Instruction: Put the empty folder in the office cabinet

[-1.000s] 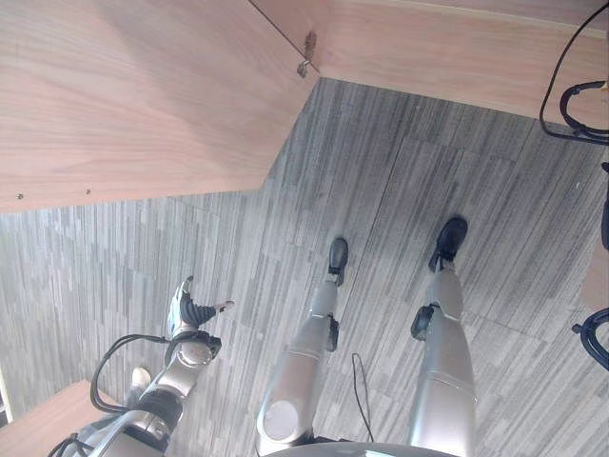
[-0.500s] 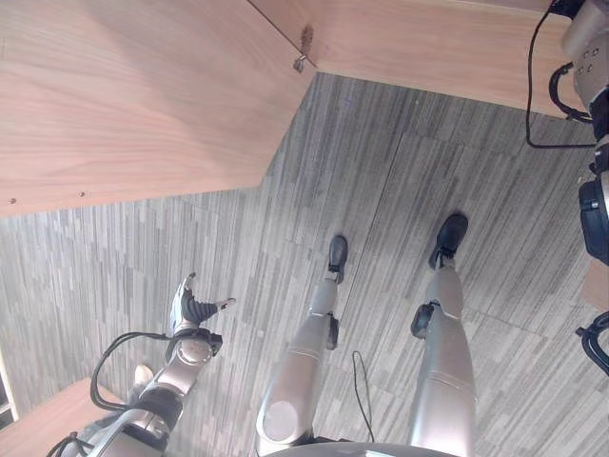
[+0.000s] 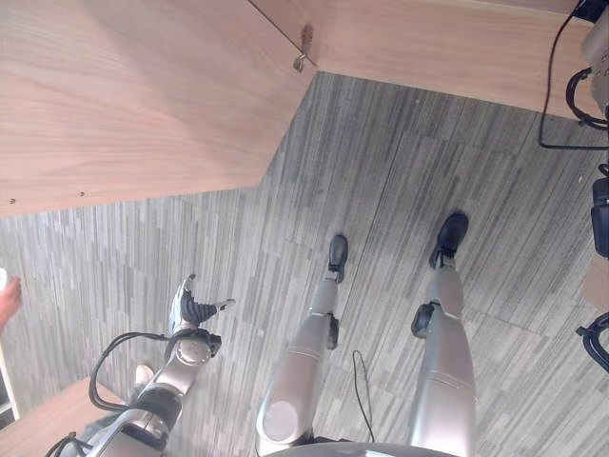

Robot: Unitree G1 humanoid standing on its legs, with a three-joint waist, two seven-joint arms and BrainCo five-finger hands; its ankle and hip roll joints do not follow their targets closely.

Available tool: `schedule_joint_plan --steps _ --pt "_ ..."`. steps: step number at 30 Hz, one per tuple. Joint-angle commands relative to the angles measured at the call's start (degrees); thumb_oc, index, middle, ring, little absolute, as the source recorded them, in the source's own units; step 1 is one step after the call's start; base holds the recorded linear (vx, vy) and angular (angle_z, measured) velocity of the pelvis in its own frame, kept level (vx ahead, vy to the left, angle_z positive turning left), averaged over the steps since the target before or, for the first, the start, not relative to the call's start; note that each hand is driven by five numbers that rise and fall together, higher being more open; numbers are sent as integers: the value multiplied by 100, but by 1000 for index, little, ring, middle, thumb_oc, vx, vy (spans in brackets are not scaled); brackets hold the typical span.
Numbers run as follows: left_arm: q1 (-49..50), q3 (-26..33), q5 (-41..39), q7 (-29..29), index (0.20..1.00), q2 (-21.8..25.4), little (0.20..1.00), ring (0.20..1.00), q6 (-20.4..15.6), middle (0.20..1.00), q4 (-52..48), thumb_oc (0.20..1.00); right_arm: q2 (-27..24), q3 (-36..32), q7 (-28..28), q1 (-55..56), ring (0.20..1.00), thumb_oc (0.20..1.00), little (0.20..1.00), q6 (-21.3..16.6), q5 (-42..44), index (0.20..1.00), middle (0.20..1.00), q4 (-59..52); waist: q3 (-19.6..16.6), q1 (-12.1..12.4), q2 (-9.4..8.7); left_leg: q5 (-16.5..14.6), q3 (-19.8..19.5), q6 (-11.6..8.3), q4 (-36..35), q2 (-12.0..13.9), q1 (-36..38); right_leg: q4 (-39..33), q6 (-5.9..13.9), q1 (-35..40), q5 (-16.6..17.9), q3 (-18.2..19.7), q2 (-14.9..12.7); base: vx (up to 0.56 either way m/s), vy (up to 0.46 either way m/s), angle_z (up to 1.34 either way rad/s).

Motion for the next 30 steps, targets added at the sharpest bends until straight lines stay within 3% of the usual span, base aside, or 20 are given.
schedule_joint_plan --steps 1,4,15,18,19,22,23,24,30 --pt "58 -48 0 314 1000 512 1000 1000 33 1000 87 1000 -80 411 -688 -81 200 200 200 -276 -371 200 200 185 -136 127 87 -810 12 -284 -65 351 636 629 667 -83 -1115 429 -33 0 0 0" --pt "-15 -2 4 410 1000 491 1000 1000 54 1000 127 1000 -76 205 -841 44 200 200 200 -255 -329 200 200 167 -106 99 96 -822 24 -280 -65 352 630 626 664 -86 -1129 434 -15 2 -3 -1" --pt "-257 25 -63 443 1000 510 1000 1000 16 1000 133 1000 154 443 -451 102 200 200 200 -97 -432 200 200 31 -59 33 11 -833 56 -278 -65 395 621 625 645 -150 -1113 489 49 -4 -9 -3" --pt "-232 42 -101 419 1000 541 1000 1000 -15 1000 83 1000 238 545 -336 68 200 200 200 -153 -407 200 200 -89 -36 14 -13 -712 57 -281 -65 368 555 571 588 -198 -931 465 36 -5 -6 -1" --pt "-228 48 -102 416 1000 542 1000 1000 -14 1000 86 1000 246 546 -335 67 200 200 200 -151 -407 200 200 -87 -76 39 1 -813 49 -278 -65 395 604 569 642 -144 -1077 497 65 0 0 0" --pt "-232 52 -122 390 1000 567 1000 1000 -43 1000 74 1000 324 747 -177 42 200 200 200 -175 -493 200 200 -218 -92 64 -7 -810 40 -290 -65 407 604 557 639 -141 -1077 484 76 16 -9 -2" --pt "-233 64 -128 384 1000 601 1000 1000 -74 1000 53 1000 360 956 -103 -17 200 200 200 -177 -644 200 200 -301 -101 79 -16 -794 36 -298 -65 402 596 542 640 -139 -1062 477 76 -35 -50 -6" --pt "-277 20 -34 380 1000 671 1000 1000 -97 1000 66 1000 549 1711 -64 -259 200 200 200 -153 -1428 200 200 -482 -137 88 -50 -762 21 -330 -65 399 582 504 636 -128 -1030 475 82 -41 -54 -7" --pt "-448 -67 63 463 1000 640 1000 1000 -106 1000 267 1000 851 2096 -291 -348 200 200 200 -184 -2226 200 200 -612 -197 58 -118 -742 39 -331 -65 392 561 493 623 -139 -1007 493 109 -6 -7 -1"
